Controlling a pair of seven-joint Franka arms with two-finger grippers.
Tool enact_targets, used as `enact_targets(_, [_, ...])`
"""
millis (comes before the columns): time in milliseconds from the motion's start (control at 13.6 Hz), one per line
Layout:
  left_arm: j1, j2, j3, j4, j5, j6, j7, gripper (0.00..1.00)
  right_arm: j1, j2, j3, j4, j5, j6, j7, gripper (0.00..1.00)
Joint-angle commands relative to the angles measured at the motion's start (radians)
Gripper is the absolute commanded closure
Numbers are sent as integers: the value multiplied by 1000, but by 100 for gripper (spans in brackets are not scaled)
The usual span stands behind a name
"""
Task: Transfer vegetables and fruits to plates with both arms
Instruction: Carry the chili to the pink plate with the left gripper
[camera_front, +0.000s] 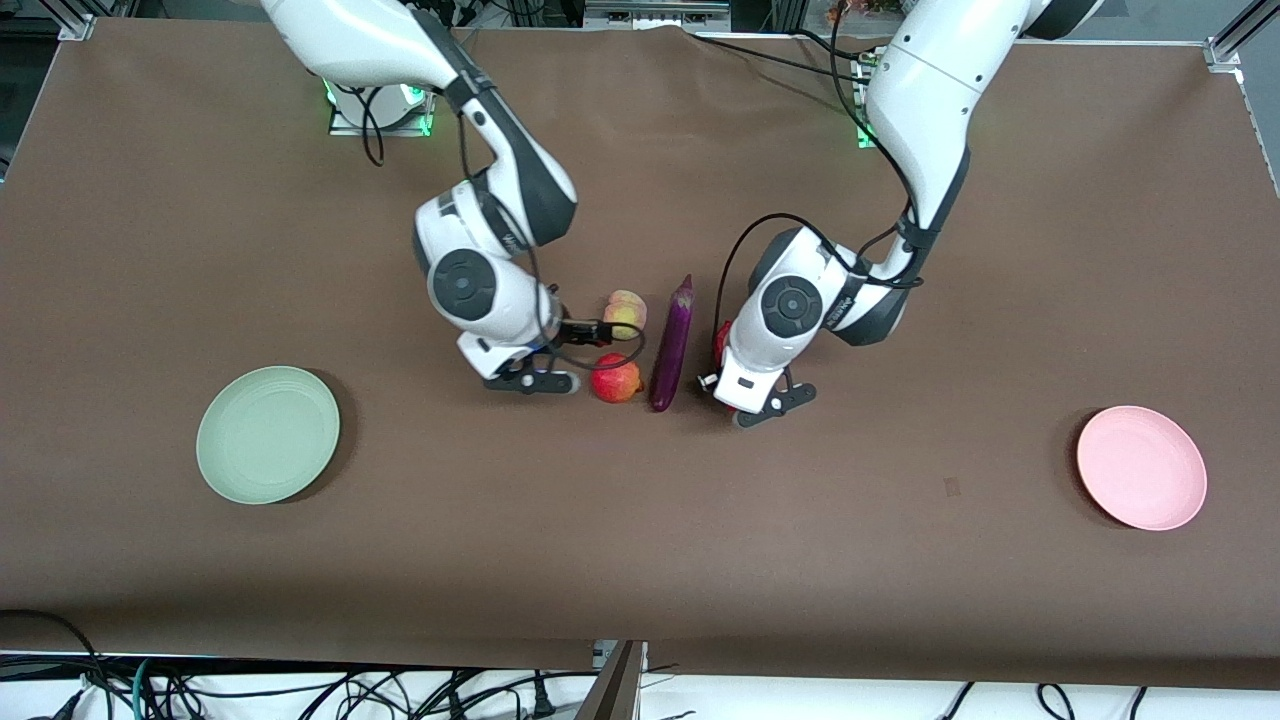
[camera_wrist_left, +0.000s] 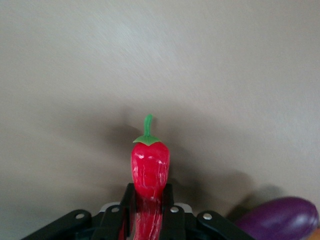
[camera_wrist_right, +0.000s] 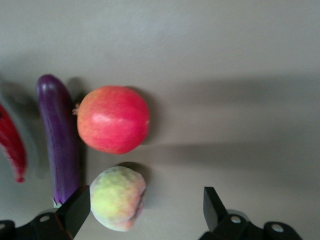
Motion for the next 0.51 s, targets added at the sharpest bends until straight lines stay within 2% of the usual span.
enact_targets(0, [76,-139,28,0,5,-174,134,100,49,30,-9,-7,21,54,28,0])
enact_targets(221, [190,-211,29,17,7,-295,367,100,90,52,-9,-6,21,78,36,0])
enact_targets(441, [317,-225,35,62,37,-381,651,98,107,70,-9,-6,19,78,34,0])
